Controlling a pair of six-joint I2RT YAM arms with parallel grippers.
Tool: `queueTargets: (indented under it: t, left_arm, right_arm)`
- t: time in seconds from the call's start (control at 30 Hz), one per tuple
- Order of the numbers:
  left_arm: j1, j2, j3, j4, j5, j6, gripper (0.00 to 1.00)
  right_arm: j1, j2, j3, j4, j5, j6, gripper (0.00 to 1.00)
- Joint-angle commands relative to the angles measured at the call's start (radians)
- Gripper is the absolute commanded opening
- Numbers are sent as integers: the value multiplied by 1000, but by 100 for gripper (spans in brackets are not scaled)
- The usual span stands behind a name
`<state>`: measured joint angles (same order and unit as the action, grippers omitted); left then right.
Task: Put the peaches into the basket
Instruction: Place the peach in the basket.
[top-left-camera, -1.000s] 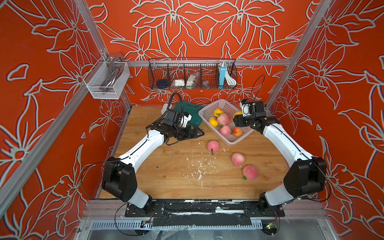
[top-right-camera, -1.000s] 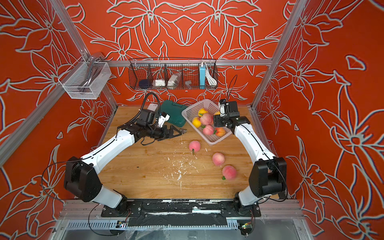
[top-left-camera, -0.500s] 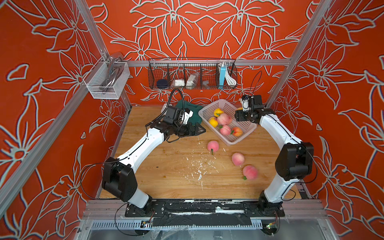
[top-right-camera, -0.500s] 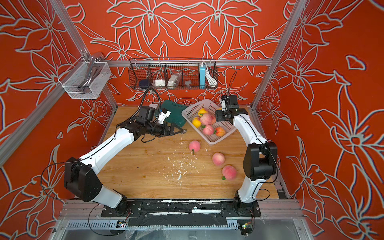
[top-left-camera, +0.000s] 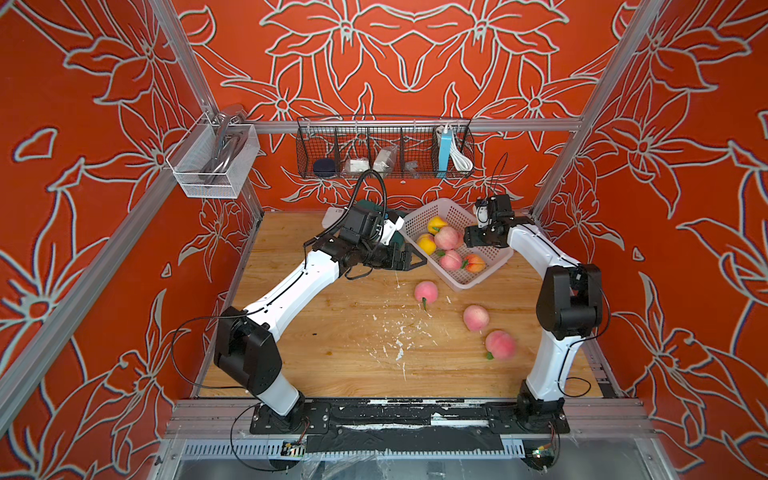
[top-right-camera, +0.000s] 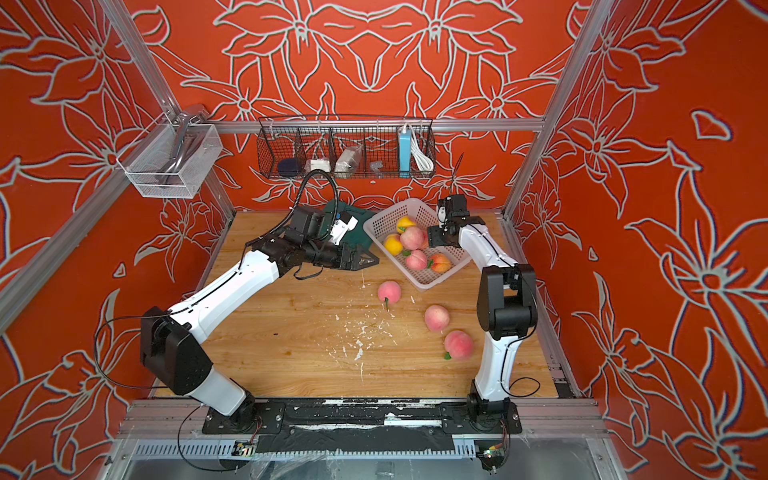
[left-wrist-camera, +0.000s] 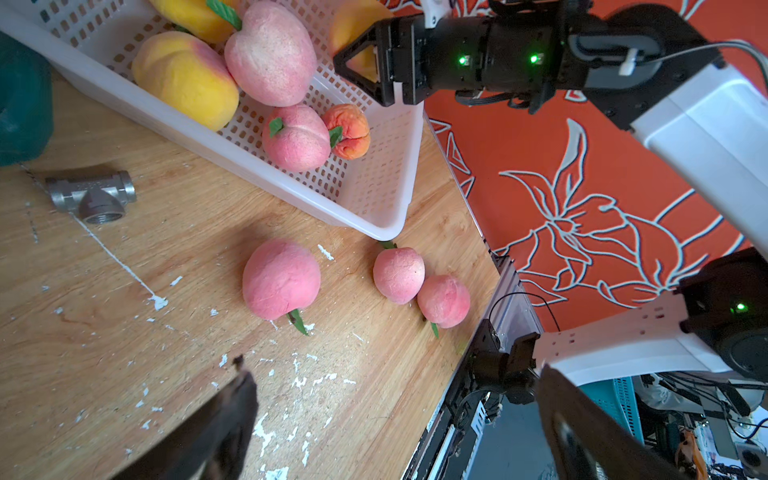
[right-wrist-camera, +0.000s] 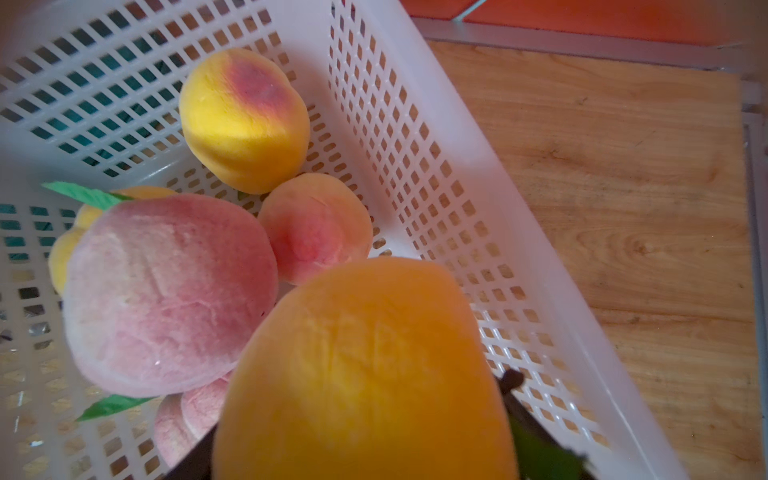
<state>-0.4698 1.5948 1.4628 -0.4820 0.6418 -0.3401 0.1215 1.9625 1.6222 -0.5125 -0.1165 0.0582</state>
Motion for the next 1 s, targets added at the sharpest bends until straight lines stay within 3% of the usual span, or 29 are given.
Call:
queueTargets:
  t: [0.0,0.97]
  left_arm:
    - [-6,23,26,-6,19,22,99]
    - [-5,31,2,15,24,16,98]
  right_arm:
    - [-14,31,31,15,-24,12,73]
    - [-33,112,25,44,-48,33,74]
